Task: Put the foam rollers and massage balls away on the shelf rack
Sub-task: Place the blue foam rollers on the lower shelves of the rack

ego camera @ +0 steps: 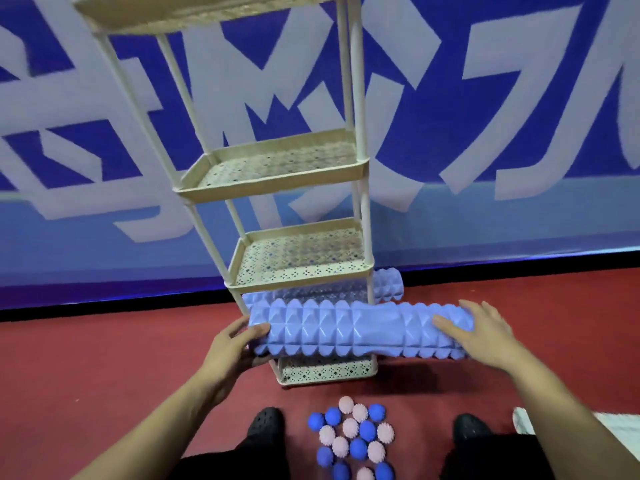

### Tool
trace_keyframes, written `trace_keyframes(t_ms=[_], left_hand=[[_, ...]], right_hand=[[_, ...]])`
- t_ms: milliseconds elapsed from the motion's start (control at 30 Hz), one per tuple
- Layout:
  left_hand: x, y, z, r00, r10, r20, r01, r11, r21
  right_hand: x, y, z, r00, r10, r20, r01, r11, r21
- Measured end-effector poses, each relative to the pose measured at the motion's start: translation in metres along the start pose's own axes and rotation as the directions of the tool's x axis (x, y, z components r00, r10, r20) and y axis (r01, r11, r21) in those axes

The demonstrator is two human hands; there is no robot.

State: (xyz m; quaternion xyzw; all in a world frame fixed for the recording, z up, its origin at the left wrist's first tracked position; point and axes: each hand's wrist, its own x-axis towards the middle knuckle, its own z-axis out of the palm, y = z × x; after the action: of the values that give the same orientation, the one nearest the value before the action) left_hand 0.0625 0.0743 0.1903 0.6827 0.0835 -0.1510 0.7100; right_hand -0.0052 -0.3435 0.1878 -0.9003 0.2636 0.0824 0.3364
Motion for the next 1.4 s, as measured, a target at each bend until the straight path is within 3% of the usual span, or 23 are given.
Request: trace_keyframes(t_ms=[100, 200, 267, 400, 567, 867, 1067, 1400], left_hand=[[-0.002, -0.007, -0.033, 1.0, -0.016, -0.003, 0.016, 1.0, -0.021], [0.006, -0.019, -0.054, 0.999, -0.032, -0.008, 0.031, 0.998, -0.055], [0.015, -0.021, -0.064, 0.999, -0.036, -0.005, 0.036, 0.997, -0.067], [0.029, -0.032, -0.076, 0.996, -0.074, -0.042, 0.068, 0.989, -0.132], [0.042, -0.043, -0.08, 0.986, -0.115, -0.121, 0.083, 0.967, -0.242], [0.051, -0.053, -0.058, 0.972, -0.183, -0.151, 0.129, 0.942, -0.311], [0.062, -0.056, -0.042, 0.979, -0.161, -0.126, 0.115, 0.944, -0.309], [0.071, -0.06, -0.046, 0.972, -0.09, -0.217, 0.034, 0.968, -0.25]], right_hand=[[-0.013, -0.005, 0.013, 0.994, 0.094, -0.057, -0.073, 0.953, 0.293], [-0.01, -0.006, 0.027, 0.98, 0.162, 0.118, -0.198, 0.701, 0.685], [-0.007, -0.011, 0.031, 0.968, 0.123, 0.217, -0.247, 0.594, 0.766], [0.001, -0.014, 0.044, 0.943, 0.083, 0.323, -0.321, 0.487, 0.812], [0.002, -0.016, 0.062, 0.92, 0.079, 0.385, -0.376, 0.461, 0.804], [-0.007, -0.019, 0.068, 0.954, 0.06, 0.294, -0.287, 0.467, 0.837], [-0.011, -0.007, 0.06, 0.97, 0.067, 0.234, -0.24, 0.415, 0.877], [-0.007, -0.005, 0.066, 0.972, 0.131, 0.193, -0.231, 0.426, 0.875]])
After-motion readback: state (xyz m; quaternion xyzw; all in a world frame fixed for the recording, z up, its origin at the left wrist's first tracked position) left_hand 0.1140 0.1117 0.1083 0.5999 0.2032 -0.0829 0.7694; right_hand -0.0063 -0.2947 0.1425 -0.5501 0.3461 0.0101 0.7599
